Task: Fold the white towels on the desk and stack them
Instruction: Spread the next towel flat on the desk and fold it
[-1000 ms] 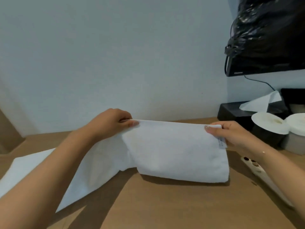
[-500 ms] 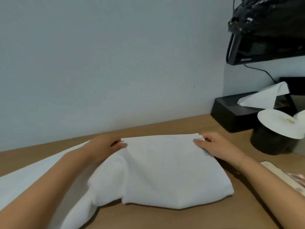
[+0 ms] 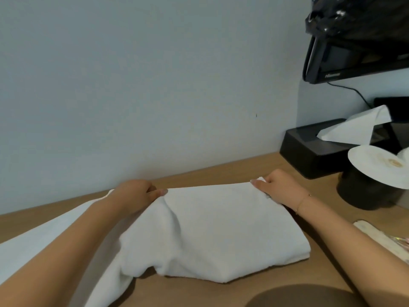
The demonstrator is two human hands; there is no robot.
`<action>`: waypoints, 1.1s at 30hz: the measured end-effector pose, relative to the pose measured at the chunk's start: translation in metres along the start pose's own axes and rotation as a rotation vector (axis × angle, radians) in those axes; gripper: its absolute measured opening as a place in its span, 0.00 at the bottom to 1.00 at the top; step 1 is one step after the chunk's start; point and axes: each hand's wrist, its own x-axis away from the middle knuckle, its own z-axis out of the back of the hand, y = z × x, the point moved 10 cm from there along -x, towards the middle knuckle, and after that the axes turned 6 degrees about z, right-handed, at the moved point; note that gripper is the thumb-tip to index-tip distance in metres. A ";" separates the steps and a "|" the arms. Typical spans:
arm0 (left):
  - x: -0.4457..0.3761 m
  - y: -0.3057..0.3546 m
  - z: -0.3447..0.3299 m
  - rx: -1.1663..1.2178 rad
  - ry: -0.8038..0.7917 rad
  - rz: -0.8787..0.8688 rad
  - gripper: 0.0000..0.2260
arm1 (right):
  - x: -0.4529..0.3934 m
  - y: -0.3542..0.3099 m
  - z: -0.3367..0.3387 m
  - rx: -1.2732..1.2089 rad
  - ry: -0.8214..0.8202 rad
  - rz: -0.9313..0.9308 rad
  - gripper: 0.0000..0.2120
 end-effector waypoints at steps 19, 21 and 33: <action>0.185 -0.054 0.077 0.289 0.491 0.020 0.05 | 0.091 -0.143 0.020 0.571 0.333 0.511 0.17; 0.219 -0.083 0.070 0.332 0.497 0.060 0.06 | 0.119 -0.182 -0.007 0.494 0.251 0.679 0.16; 0.405 -0.247 0.033 0.367 0.637 0.372 0.07 | 0.261 -0.360 -0.195 0.320 -0.323 1.285 0.11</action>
